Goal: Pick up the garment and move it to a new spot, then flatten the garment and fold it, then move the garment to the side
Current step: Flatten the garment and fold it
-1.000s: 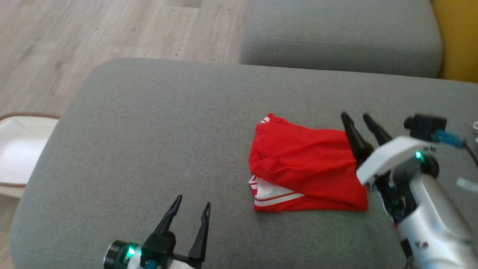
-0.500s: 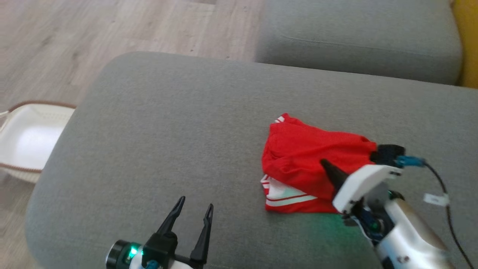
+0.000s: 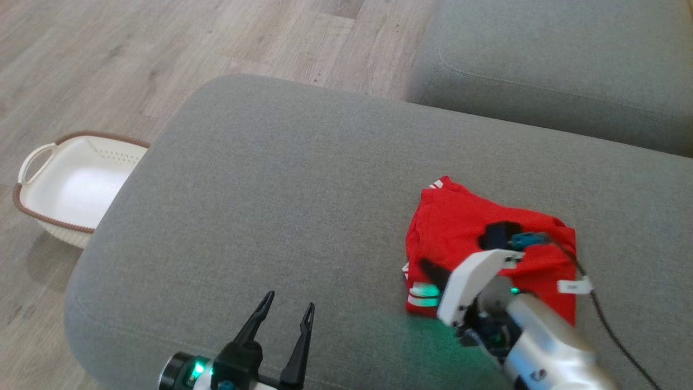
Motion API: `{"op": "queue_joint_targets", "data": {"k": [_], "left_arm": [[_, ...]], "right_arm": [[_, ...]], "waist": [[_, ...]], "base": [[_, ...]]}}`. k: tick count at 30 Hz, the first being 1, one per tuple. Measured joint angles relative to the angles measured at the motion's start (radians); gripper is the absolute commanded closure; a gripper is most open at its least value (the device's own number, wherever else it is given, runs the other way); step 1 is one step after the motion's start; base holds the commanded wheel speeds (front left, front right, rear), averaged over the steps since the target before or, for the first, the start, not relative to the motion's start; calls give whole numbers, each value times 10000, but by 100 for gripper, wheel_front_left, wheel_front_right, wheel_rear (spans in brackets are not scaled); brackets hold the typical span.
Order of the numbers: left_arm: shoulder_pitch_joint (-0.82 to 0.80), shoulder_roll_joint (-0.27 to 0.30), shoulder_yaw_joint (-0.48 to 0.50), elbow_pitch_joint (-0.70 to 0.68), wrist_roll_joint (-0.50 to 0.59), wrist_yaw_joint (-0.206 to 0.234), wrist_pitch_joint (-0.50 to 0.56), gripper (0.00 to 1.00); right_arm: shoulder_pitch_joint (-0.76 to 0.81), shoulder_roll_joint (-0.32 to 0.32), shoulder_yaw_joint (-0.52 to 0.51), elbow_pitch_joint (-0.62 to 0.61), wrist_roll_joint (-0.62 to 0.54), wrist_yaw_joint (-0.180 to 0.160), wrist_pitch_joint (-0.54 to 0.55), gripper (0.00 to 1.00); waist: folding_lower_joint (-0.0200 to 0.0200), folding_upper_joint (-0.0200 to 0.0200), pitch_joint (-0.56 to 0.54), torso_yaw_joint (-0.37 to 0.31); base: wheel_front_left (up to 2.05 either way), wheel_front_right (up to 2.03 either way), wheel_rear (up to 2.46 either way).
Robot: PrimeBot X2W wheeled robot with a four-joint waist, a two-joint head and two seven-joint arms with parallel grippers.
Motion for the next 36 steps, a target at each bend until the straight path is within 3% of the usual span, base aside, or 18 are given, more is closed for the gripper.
{"op": "queue_joint_targets", "data": {"k": [8,9,10,11,16,20,23,28,36], "left_arm": [[19,0,23,25,2,0,0,0],[20,0,59,15,0,6,0,0],[23,2,125,-2,0,15,0,0],[35,6,215,-23,0,42,0,0],[464,21,727,-230,-270,276,0,0],[657,54,1133,-290,-305,407,0,0],[754,67,1492,-445,-397,499,0,0],[865,67,2019,-1032,-397,665,0,0],[1393,50,2393,-1513,-316,702,0,0]], "right_arm": [[902,125,1916,-1331,1429,0,-953,100],[966,128,2123,-1551,1505,0,-1229,76],[990,119,2322,-1760,1501,0,-1570,43],[992,107,2451,-1919,1486,0,-1954,0],[998,-531,2568,-1837,959,0,-3789,0],[1026,-1174,2100,-1246,-6,0,-4619,0],[1060,-1267,1193,-1273,-610,0,-4744,0],[1661,-1430,-1016,-2915,-2719,0,-4757,0],[4011,-706,-3499,-5024,-5285,0,-4759,0]], "waist": [[0,0,-109,-193],[0,0,-116,-250],[0,0,-126,-317],[0,0,-141,-390],[0,0,-251,-881],[0,0,-354,-1355],[0,0,-423,-1749],[0,0,-517,-2397],[0,0,-692,-3030]], "base": [[0,0,0],[0,0,0],[0,0,0],[0,0,0],[0,0,0],[0,0,0],[0,0,0],[0,0,0],[0,0,0]]}}
